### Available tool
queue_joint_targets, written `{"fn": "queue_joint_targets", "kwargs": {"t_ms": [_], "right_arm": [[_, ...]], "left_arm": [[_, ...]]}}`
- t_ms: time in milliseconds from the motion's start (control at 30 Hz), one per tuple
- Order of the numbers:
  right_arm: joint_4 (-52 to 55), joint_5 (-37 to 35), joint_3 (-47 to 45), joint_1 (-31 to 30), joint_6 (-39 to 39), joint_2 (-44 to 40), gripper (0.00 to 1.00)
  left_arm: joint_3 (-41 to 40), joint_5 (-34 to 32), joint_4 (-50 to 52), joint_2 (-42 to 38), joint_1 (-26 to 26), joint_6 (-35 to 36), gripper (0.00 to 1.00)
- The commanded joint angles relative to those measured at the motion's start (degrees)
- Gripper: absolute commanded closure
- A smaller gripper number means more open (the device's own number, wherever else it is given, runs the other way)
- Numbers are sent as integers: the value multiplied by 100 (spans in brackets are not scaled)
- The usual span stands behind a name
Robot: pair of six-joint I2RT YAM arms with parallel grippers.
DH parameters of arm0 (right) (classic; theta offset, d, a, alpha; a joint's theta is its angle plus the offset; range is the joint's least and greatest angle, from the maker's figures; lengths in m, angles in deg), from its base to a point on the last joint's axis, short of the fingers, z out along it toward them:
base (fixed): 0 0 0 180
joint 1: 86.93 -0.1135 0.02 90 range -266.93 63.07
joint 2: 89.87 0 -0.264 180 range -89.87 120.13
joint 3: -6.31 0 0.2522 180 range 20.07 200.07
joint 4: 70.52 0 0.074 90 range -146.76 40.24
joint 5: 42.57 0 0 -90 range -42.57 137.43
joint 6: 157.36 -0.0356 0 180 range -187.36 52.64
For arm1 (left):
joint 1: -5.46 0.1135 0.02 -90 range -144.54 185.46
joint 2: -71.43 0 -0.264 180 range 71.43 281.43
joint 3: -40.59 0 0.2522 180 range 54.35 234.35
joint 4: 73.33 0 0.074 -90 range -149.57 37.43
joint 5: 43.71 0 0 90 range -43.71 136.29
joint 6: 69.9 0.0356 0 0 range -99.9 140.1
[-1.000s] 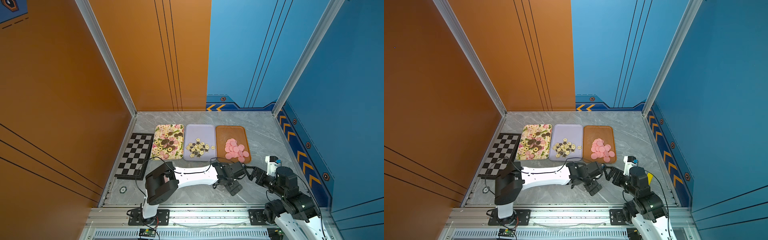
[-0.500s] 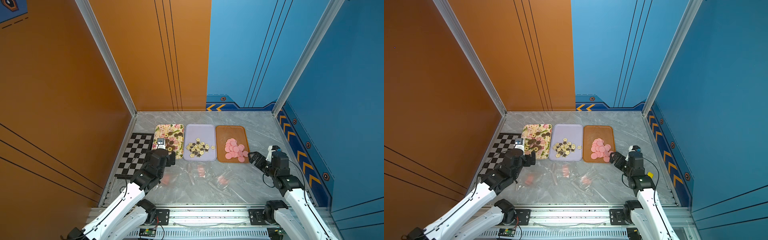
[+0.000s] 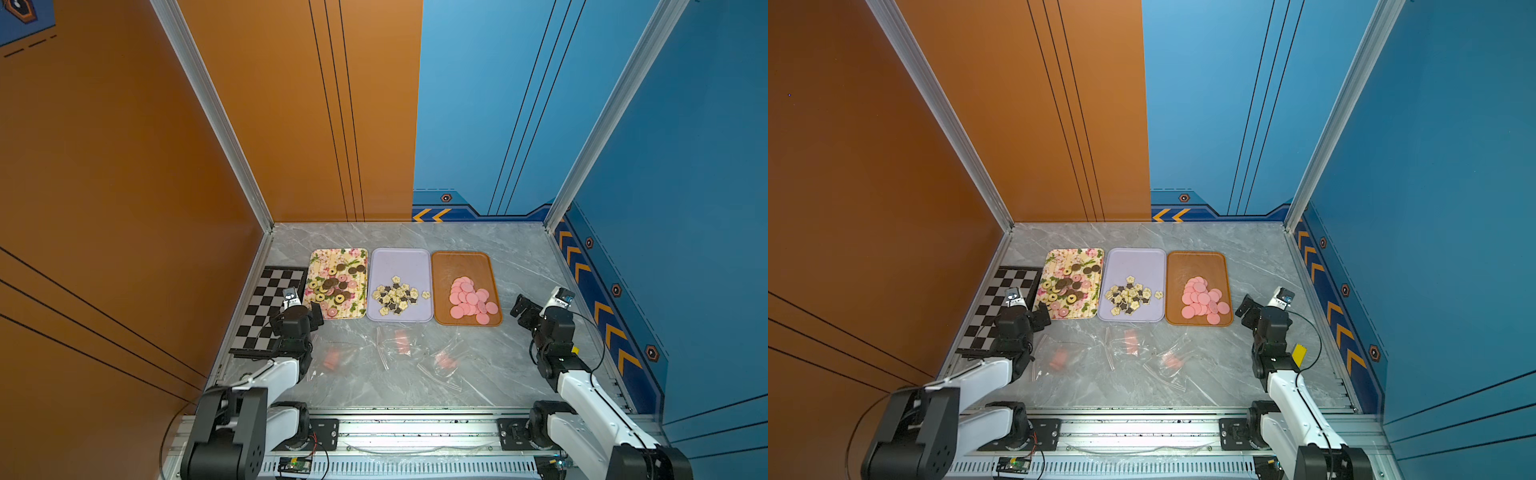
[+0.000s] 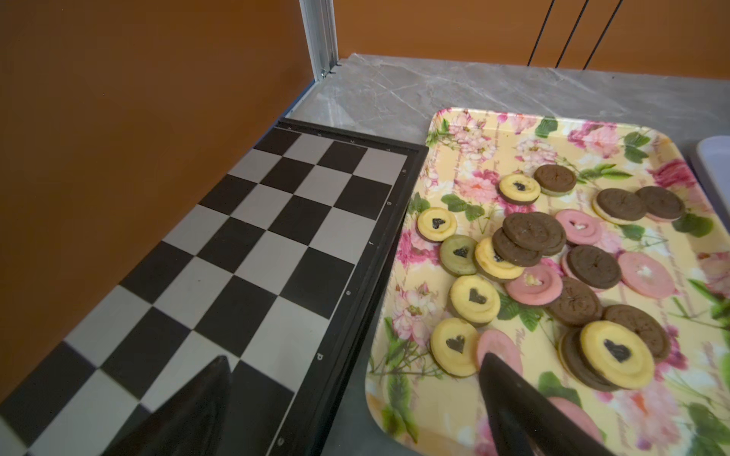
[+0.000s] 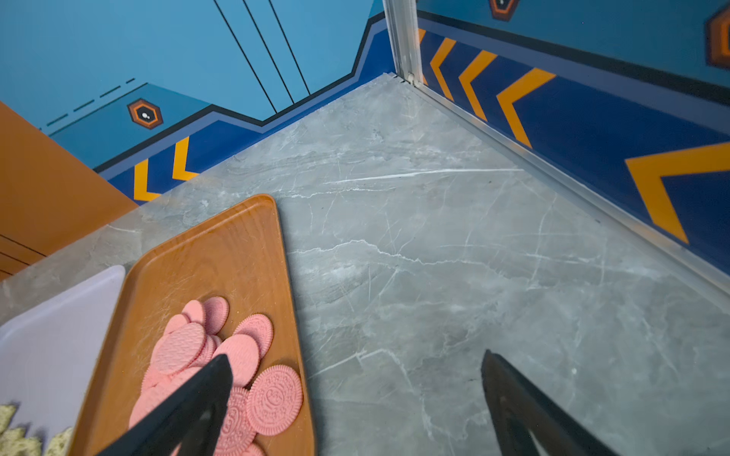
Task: Pour cookies out of the ziploc bag
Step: Reset both arms
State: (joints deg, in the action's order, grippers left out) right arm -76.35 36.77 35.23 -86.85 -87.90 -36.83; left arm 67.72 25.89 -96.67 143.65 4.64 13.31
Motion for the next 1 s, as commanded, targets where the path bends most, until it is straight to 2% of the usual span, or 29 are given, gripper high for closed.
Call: {"fn": "queue_joint_targets", "kwargs": {"t_ms": [0,67,133,200,233,267,367,433,467,500,533,600,667,733,800,867,967], "right_arm": [[-1256,-583,-181,-259,1083,449,0],[-2650,-417,-625,-279,1058,1026,0],[-3432,-247,-781,-334,1122,1363,0],[-3545,-302,-561,-383,1258,1754,0],[-3186,-229,-351,-386,1407,1793,0],[-2990,-104,-211,-386,1551,1834,0],[-3866,102,-245,-342,1834,2571,0],[-5241,372,-251,-58,1541,3788,0],[-5604,597,-267,63,1445,3948,0],[-4718,801,-169,278,1293,3523,0],[-3821,580,54,305,1190,3275,0],[-4518,464,99,-8,1500,3696,0],[-3629,431,275,-230,1834,3388,0],[-4039,337,254,-337,1914,3604,0],[-3882,312,206,-363,1947,3453,0],[-4128,270,170,-383,1948,3553,0],[-4044,218,173,-408,1960,3515,0]], "left_arm": [[166,801,-1426,380,38,334,2],[12,940,-2224,846,139,304,2],[38,1373,-2710,1405,253,325,2],[183,1887,-2885,1773,194,586,2],[219,2010,-2851,1780,145,710,2],[181,1961,-2878,1754,118,709,2],[131,1683,-2882,1709,135,604,2],[211,1645,-2852,1774,135,612,2],[247,1700,-2815,1786,126,633,2],[262,1835,-2737,1755,117,679,2],[236,1966,-2756,1740,100,724,2],[214,1988,-2758,1724,104,733,2],[243,1850,-2745,1742,117,680,2],[229,1696,-2750,1733,126,629,2],[241,1545,-2741,1745,126,586,2],[260,1757,-2722,1762,117,658,2],[353,1723,-2543,1748,82,697,2]]}}
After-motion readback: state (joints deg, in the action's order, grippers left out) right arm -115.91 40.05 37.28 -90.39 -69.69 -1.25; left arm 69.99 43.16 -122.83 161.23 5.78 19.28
